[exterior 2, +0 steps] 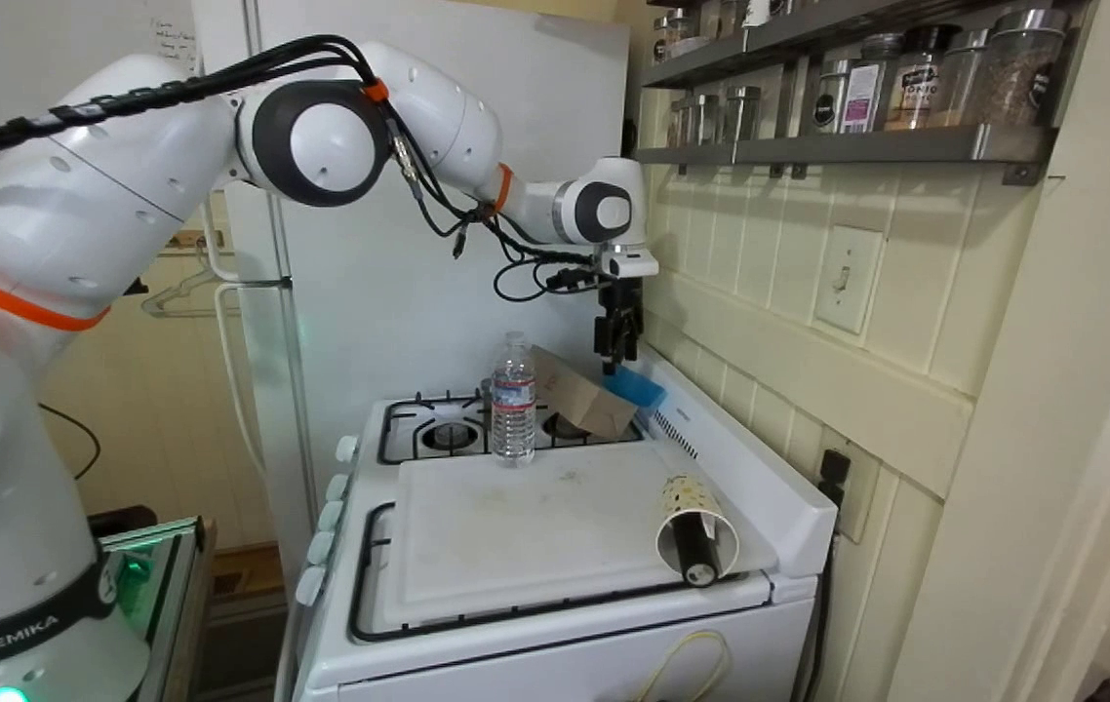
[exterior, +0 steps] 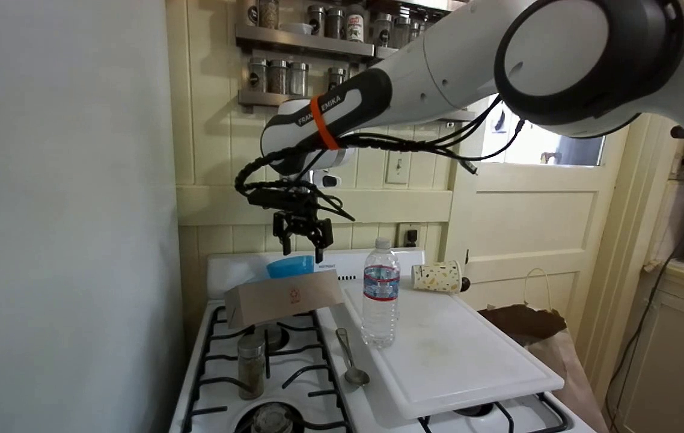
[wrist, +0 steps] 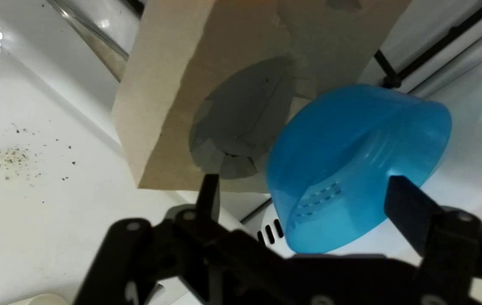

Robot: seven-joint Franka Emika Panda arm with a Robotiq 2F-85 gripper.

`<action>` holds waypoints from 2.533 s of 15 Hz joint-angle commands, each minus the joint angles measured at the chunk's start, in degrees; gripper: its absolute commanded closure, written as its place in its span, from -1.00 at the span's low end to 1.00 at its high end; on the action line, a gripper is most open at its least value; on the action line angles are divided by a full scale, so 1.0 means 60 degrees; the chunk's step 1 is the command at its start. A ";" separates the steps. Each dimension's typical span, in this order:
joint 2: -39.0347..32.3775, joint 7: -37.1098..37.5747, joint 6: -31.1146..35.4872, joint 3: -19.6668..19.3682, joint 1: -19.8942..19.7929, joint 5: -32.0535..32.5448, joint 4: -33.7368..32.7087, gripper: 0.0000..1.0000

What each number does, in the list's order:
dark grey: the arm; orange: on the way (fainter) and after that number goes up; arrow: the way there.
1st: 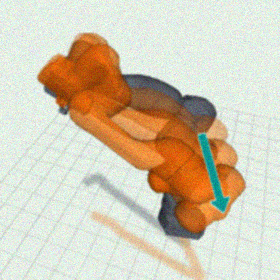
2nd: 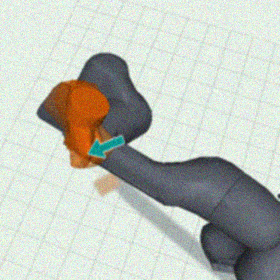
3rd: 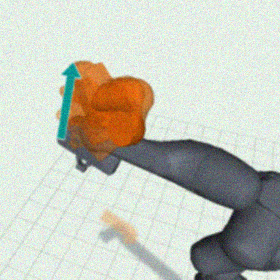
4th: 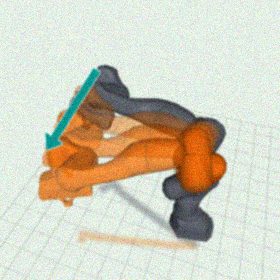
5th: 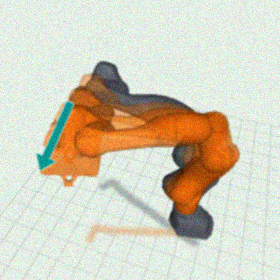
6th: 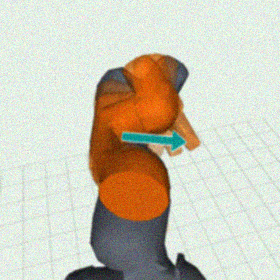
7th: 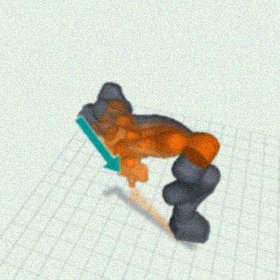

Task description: Move the blue bowl to the right

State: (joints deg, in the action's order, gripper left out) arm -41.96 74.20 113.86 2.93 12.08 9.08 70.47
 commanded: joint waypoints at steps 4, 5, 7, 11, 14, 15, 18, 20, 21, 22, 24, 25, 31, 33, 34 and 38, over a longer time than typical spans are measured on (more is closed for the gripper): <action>-0.1067 -0.0351 -0.1963 -0.0226 0.0238 -0.0661 -0.1913 0.03; -0.1117 -0.0326 -0.2171 -0.0241 0.0264 -0.0674 -0.2059 0.20; -0.1216 -0.0296 -0.2427 -0.0252 0.0278 -0.0710 -0.2339 0.47; -0.1334 -0.0271 -0.2579 -0.0264 0.0256 -0.0800 -0.2717 1.00; -0.1139 -0.0146 -0.2335 -0.0064 0.0140 -0.0632 -0.2575 1.00; -0.1077 -0.0139 -0.2278 -0.0053 0.0141 -0.0627 -0.2541 0.98; -0.0515 -0.0037 -0.1741 -0.0066 0.0267 -0.0432 -0.1913 0.98; -0.0044 0.0195 -0.1106 -0.0124 0.0391 -0.0285 -0.1283 0.98; 0.0180 0.0461 -0.0666 -0.0181 0.0471 -0.0225 -0.0910 0.98; 0.0414 0.0869 -0.0083 -0.0230 0.0544 -0.0209 -0.0415 0.98; 0.0853 0.1544 0.0916 -0.0283 0.0677 -0.0146 0.0536 0.98; 0.1019 0.1898 0.1360 -0.0288 0.0741 -0.0121 0.0954 0.98; 0.2342 0.4710 0.4047 -0.0937 0.1071 -0.0222 0.3582 0.98; 0.2836 0.5693 0.4988 -0.1155 0.1189 -0.0046 0.4476 0.98; 0.3107 0.6243 0.5450 -0.1314 0.1294 0.0120 0.4928 0.98; 0.4197 0.8522 0.7025 -0.1975 0.1749 0.1119 0.6840 0.98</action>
State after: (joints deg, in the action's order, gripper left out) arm -23.93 114.23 149.59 -5.58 19.62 11.12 100.20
